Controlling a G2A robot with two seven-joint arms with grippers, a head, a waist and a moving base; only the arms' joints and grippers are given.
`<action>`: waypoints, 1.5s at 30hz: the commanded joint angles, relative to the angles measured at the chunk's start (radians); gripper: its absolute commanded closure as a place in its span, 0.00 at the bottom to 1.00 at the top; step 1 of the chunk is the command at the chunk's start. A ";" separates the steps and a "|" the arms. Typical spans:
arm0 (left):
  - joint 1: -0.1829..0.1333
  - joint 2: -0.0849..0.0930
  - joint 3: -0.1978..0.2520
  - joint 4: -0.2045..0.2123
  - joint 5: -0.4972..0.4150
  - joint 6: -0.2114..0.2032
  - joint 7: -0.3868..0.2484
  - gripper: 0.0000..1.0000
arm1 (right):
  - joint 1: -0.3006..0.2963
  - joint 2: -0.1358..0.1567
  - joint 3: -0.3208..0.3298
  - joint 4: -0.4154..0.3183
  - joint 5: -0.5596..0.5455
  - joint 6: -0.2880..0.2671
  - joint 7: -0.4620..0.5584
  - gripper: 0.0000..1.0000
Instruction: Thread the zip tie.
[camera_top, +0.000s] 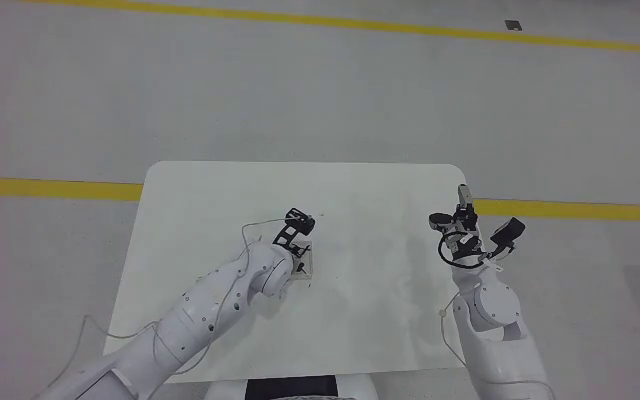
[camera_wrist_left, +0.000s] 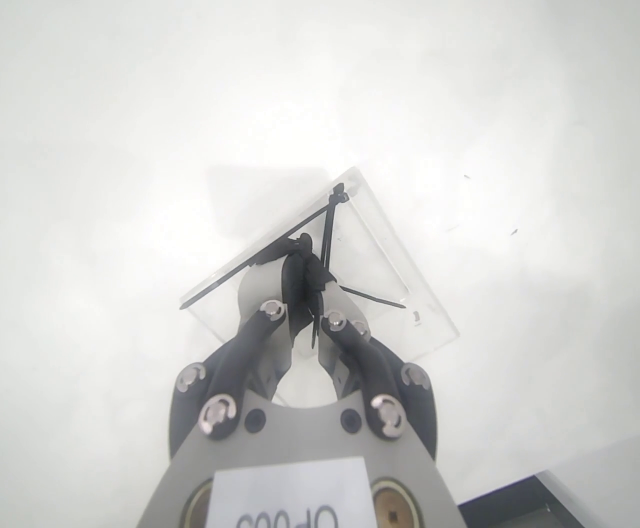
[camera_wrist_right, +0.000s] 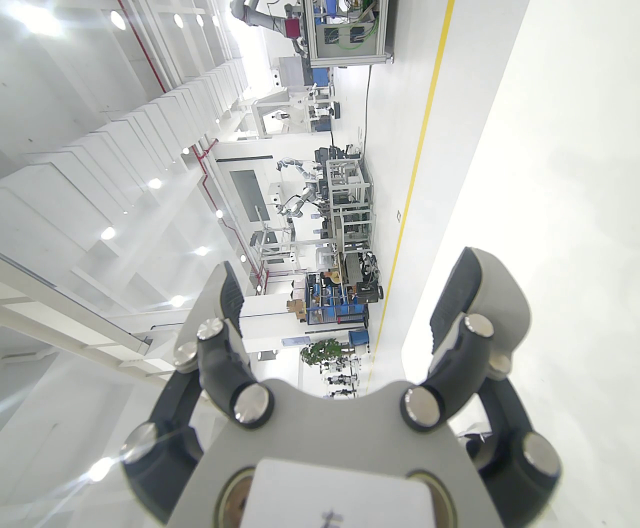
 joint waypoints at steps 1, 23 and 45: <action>0.007 0.003 -0.004 -0.014 0.004 0.000 0.002 1.00 | 0.000 0.000 0.000 0.000 0.000 0.000 0.000 0.00; 0.051 0.025 -0.032 -0.090 0.020 -0.090 -0.012 0.63 | 0.000 0.000 0.000 0.000 0.000 0.000 0.000 0.00; -0.001 0.011 0.038 -0.032 0.061 -0.115 -0.103 0.73 | 0.000 0.000 0.000 0.000 0.000 0.000 0.000 0.00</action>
